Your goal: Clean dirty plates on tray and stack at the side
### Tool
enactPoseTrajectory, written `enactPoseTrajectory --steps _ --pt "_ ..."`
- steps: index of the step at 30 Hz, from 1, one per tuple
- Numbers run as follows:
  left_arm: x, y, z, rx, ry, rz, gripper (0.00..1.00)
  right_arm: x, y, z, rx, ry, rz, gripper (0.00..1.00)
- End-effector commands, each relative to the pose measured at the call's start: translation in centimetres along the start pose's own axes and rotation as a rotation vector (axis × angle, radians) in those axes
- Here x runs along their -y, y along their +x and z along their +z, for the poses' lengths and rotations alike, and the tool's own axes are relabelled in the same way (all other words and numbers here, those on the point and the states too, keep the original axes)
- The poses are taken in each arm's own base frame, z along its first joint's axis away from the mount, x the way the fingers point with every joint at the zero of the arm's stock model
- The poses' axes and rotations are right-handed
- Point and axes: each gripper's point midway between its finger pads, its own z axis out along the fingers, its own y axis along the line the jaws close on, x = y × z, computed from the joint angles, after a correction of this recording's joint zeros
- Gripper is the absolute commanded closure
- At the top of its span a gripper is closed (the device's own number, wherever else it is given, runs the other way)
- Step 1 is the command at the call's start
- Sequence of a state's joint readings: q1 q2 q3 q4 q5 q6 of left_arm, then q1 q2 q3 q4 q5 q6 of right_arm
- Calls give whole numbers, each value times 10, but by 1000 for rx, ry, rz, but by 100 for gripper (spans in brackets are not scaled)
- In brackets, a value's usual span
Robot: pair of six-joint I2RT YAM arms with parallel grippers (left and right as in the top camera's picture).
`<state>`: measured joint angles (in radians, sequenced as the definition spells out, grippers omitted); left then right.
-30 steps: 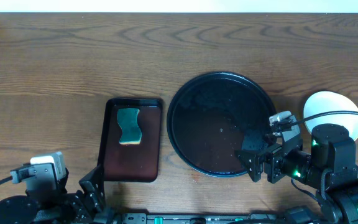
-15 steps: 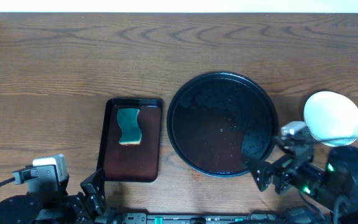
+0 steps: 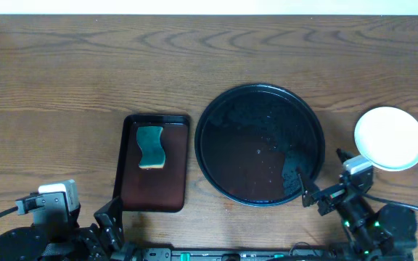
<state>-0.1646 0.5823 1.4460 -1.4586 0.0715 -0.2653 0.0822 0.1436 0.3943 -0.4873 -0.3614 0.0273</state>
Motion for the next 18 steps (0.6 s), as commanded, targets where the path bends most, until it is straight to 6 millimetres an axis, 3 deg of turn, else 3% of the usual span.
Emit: enactPoseTrajectory --steps 1,12,18 --pt "-2 0 1 1 -14 -7 21 7 13 5 42 23 -34 1" --pt "-2 0 1 1 -14 -7 21 19 23 30 267 31 -119 1" --pt "-2 0 1 1 -14 -7 20 22 21 30 266 49 -121 1"
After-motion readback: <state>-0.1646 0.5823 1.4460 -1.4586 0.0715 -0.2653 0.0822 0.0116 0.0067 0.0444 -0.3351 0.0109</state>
